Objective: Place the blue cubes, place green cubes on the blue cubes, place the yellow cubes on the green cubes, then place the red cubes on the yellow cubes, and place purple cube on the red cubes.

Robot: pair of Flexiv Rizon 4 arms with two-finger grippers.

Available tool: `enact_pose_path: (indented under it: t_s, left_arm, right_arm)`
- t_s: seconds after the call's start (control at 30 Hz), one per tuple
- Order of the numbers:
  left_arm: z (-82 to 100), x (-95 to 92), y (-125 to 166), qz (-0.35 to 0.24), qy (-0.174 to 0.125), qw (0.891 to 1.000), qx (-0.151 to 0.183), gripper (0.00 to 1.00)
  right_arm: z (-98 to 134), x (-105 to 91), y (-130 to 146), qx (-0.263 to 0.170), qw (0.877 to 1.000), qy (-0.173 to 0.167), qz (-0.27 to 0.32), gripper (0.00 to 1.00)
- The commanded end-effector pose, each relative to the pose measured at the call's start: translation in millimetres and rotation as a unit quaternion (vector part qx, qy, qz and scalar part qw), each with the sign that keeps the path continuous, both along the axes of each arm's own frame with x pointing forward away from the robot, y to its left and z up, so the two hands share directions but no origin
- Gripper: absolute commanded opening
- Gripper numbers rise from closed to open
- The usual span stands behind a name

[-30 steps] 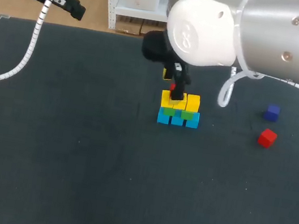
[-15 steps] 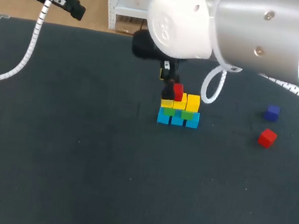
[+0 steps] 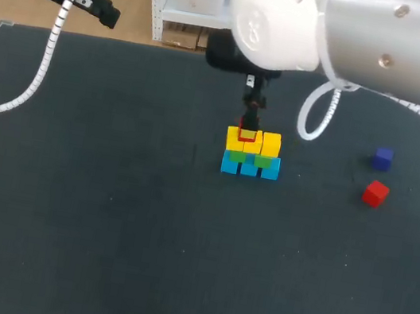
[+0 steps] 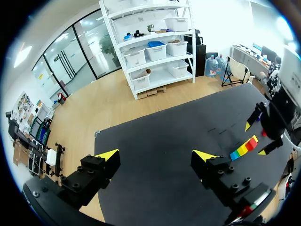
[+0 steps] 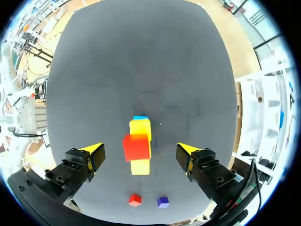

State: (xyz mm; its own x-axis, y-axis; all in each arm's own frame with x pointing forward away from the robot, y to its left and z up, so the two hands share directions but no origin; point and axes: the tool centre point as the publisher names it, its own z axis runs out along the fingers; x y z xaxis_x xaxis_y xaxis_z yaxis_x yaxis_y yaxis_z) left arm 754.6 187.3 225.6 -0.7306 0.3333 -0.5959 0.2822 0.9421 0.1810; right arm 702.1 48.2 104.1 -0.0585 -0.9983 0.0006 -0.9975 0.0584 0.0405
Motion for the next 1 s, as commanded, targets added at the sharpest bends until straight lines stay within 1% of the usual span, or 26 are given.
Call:
enact_pose_path:
  t_s: [0.03, 0.1, 0.23, 0.37, 0.63, 0.77, 0.83, 1.0]
  left_arm:
    - [0.4, -0.5, 1, -0.001, 0.0, 1.0, 0.0, 1.0]
    - [0.4, -0.5, 1, -0.001, 0.0, 1.0, 0.0, 1.0]
    - [0.4, -0.5, 1, -0.001, 0.0, 1.0, 0.0, 1.0]
    - [0.4, -0.5, 1, -0.001, 0.0, 1.0, 0.0, 1.0]
    - [0.4, -0.5, 1, -0.001, 0.0, 1.0, 0.0, 1.0]
    - [0.4, -0.5, 1, -0.001, 0.0, 1.0, 0.0, 1.0]
    - [0.4, -0.5, 1, -0.001, 0.0, 1.0, 0.0, 1.0]
    - [0.4, -0.5, 1, -0.001, 0.0, 1.0, 0.0, 1.0]
  right_arm:
    - [2, -12.5, -21, 0.014, 1.0, -0.019, -0.014, 1.0]
    - [2, -13.3, -24, 0.015, 1.0, -0.02, -0.015, 1.0]
    - [-2, -12.8, -20, 0.023, 1.0, -0.018, -0.005, 1.0]
    - [-4, -11.7, -24, 0.011, 1.0, -0.019, -0.012, 1.0]
    - [-2, -20.7, -63, 0.007, 0.998, -0.015, -0.068, 1.0]
    - [-3, -26.5, -77, 0.002, 0.995, -0.013, -0.094, 1.0]
    - [-7, -29.7, -87, 0.003, 0.993, -0.01, -0.114, 1.0]
    - [-16, -36.5, -105, -0.007, 0.991, -0.001, -0.135, 1.0]
